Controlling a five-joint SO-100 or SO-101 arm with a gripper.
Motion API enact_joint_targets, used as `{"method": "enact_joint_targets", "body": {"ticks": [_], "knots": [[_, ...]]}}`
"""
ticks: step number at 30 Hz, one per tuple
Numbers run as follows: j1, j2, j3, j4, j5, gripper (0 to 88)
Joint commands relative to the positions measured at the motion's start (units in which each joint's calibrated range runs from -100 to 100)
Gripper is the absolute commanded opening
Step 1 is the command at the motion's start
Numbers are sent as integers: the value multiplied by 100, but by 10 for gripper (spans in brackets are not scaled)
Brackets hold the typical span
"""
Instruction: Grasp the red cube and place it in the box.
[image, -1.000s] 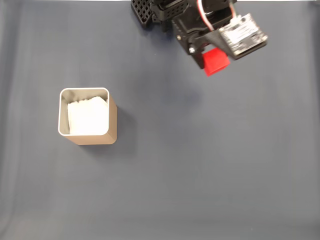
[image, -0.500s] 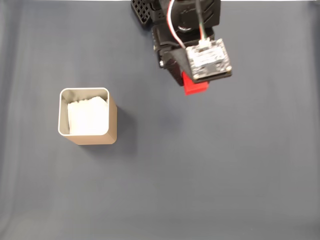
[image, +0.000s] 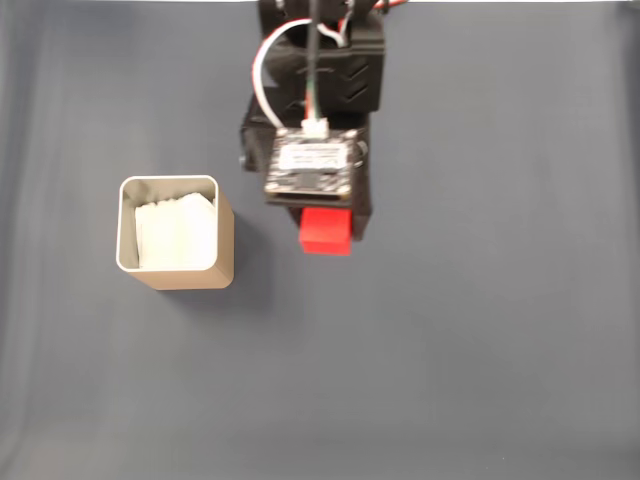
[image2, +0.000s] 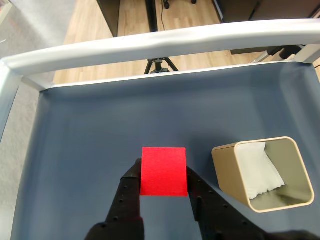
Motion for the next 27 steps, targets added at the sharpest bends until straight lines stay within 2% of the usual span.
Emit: {"method": "enact_joint_targets", "body": {"ticks": [1,11,27], "knots": [[320,286,-701,79,-59,30],[1016,952,-1439,153,-151,32],[1910,969,-901,14,-205,31]]}}
